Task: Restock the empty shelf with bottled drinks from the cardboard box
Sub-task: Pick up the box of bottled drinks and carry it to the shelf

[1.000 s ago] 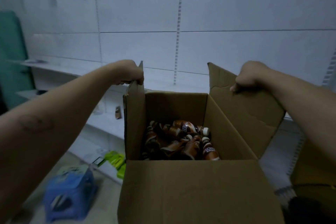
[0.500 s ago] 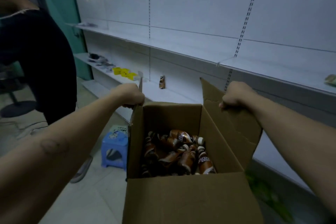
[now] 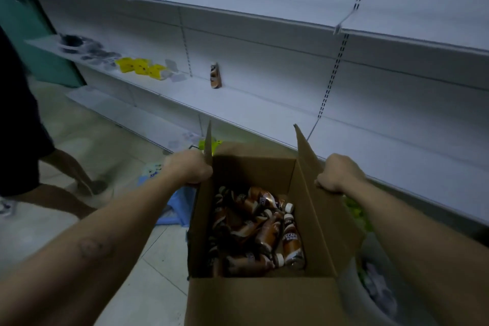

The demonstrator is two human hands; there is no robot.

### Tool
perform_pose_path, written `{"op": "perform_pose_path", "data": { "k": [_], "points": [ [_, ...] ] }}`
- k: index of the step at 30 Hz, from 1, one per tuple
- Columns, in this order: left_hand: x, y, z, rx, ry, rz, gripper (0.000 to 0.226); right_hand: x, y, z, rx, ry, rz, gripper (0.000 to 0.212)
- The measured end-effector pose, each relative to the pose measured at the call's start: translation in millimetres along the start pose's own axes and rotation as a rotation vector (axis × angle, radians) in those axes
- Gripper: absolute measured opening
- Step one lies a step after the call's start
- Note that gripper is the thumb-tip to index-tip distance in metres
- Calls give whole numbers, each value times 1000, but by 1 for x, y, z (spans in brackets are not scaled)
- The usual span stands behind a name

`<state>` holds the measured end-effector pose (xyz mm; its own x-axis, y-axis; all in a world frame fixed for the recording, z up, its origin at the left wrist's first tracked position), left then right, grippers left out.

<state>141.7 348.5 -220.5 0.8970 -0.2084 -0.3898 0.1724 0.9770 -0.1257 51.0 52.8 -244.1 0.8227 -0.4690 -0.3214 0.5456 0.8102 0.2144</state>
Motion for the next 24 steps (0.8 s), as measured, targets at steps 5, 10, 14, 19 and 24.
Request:
{"op": "perform_pose_path", "data": {
  "k": [5,10,14,19,24],
  "points": [
    [70,-4,-43,28,194,19,20,48,-12,-49,18,127,-98,13],
    [129,-15,-73,102,285,-17,23,89,-29,-89,98,247,-215,21],
    [174,-19,-82,124,346,-48,31,106,-31,-113,140,303,-310,24],
    [236,-16,-95,220,418,-162,30,120,-18,-131,175,352,-406,30],
    [306,-12,-106,326,523,-385,27,125,13,-169,231,366,-596,27]
  ]
}}
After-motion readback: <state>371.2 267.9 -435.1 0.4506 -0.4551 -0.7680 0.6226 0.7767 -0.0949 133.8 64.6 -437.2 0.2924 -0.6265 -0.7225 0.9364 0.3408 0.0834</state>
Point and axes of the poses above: each hand's wrist, its own x-axis towards the middle knuckle, its own z-axis out of the back of the hand, y = z × x, the point moved 2 cm from there along x, towards the middle knuckle, and after that the axes turned 6 degrees about y, right-handed, at the moved point
